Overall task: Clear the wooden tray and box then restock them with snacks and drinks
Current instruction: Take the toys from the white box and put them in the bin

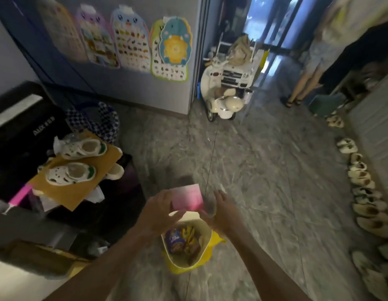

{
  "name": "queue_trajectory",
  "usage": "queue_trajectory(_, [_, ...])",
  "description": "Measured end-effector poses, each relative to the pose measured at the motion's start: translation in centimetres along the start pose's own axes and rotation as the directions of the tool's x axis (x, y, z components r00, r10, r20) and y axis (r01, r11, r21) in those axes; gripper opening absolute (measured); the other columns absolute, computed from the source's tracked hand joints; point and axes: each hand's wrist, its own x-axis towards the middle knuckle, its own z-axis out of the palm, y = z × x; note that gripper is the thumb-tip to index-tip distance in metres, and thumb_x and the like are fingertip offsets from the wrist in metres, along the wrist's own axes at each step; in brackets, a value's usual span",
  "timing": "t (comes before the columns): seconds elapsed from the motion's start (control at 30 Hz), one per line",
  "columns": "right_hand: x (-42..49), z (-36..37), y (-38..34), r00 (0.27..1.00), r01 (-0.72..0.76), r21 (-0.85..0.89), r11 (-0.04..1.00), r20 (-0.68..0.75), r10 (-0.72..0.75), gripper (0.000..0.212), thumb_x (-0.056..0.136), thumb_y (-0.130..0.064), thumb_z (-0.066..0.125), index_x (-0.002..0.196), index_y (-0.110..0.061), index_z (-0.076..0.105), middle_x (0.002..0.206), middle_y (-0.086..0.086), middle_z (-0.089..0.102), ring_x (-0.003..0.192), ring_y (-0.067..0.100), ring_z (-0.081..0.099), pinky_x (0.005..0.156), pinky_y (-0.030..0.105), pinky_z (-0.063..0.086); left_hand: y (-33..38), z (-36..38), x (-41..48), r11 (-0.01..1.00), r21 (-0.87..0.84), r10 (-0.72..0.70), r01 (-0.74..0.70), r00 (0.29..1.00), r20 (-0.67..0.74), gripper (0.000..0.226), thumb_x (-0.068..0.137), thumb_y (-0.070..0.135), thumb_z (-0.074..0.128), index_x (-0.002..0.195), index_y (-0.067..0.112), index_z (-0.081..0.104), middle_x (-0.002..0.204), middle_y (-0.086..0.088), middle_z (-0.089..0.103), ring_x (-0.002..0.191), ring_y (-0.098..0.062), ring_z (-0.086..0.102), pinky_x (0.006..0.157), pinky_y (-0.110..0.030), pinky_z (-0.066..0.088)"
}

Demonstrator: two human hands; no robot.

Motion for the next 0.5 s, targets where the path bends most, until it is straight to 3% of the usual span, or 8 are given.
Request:
queue_trajectory(0.1, [-1.1,-5.8,-3.4,0.998,-0.025,0.013,1.000,-0.064,0.025,0.105,0.087,-0.074,0.064,0.166,-0.015,0.026,0.171,0.010,0.029,0.153,0.030,0.036,0.121,0.042,0.038,2.2,-6.9,-0.1,0.998,0.022,0.066,-0.065,0.997,-0.047,0.092,0.085,0.084,0.044,0.153,0.022,0.044,0.150,-0.003,0.053,0.136,-0.023,0.054,0.113,-0.042,0.045])
queue_trajectory(0.27, [-2.9,-12.5,-9.0,0.992,0.025,0.024,0.999,-0.128,-0.021,0.110,0.084,-0.084,0.055,0.167,-0.020,0.020,0.173,0.008,0.024,0.156,0.033,0.030,0.123,0.047,0.035,4.9,-16.8,-2.0,0.990,0.092,0.117,-0.106,0.985,-0.130,0.095,0.088,0.086,0.040,0.161,0.027,0.030,0.166,-0.002,0.036,0.151,-0.026,0.036,0.123,-0.047,0.033])
queue_trajectory(0.37, [-3.7,-14.5,-12.4,0.987,0.109,0.015,0.994,-0.123,-0.106,0.108,0.083,-0.087,0.051,0.168,-0.030,0.015,0.175,0.001,0.018,0.155,0.033,0.032,0.121,0.053,0.038,5.3,-20.8,-4.6,0.991,0.123,0.066,-0.044,0.982,-0.176,0.087,0.093,0.075,0.048,0.164,0.030,0.025,0.171,-0.001,0.027,0.155,-0.029,0.029,0.125,-0.046,0.024])
queue_trajectory(0.5, [-4.2,-15.4,-17.4,0.951,0.288,-0.031,0.957,-0.109,-0.290,0.106,0.084,-0.084,0.054,0.167,-0.028,0.021,0.172,0.002,0.027,0.151,0.033,0.039,0.118,0.051,0.042,4.0,-23.5,-9.5,0.992,0.078,-0.070,0.098,0.951,-0.302,0.091,0.087,0.081,0.048,0.162,0.032,0.028,0.168,0.000,0.032,0.155,-0.026,0.029,0.126,-0.045,0.025])
